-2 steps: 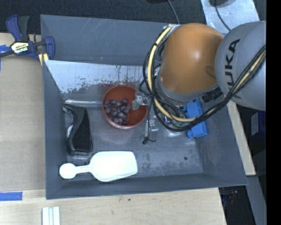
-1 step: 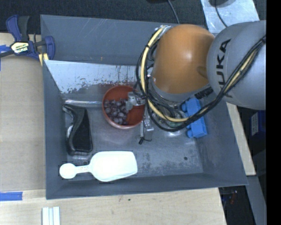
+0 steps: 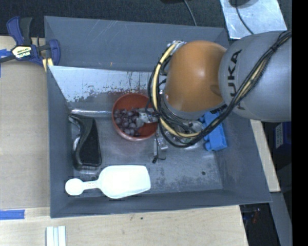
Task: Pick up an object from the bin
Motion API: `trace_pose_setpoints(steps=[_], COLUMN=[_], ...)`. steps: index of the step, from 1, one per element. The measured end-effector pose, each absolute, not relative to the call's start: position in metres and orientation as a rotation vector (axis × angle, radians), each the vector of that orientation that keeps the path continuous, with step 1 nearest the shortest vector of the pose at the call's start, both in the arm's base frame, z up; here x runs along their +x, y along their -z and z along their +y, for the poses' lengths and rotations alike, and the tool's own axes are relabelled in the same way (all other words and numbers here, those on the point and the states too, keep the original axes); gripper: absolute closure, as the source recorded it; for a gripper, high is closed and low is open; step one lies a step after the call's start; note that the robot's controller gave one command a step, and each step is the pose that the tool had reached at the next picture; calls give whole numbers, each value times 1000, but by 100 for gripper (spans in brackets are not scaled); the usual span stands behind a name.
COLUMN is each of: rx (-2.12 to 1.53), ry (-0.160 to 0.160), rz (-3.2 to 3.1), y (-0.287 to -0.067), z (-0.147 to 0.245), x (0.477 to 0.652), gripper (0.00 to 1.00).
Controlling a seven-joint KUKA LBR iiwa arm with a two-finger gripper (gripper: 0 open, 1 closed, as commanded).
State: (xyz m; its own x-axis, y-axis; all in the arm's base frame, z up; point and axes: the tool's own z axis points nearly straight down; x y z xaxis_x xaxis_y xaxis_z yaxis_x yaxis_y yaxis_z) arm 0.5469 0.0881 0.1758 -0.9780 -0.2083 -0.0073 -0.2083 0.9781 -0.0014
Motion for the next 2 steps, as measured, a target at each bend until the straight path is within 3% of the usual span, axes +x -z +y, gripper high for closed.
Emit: trace_pose_setpoints(steps=[2], rx=[-404], ry=[-1], rz=[3099], y=[-177], z=[85], x=[557], gripper=[0])
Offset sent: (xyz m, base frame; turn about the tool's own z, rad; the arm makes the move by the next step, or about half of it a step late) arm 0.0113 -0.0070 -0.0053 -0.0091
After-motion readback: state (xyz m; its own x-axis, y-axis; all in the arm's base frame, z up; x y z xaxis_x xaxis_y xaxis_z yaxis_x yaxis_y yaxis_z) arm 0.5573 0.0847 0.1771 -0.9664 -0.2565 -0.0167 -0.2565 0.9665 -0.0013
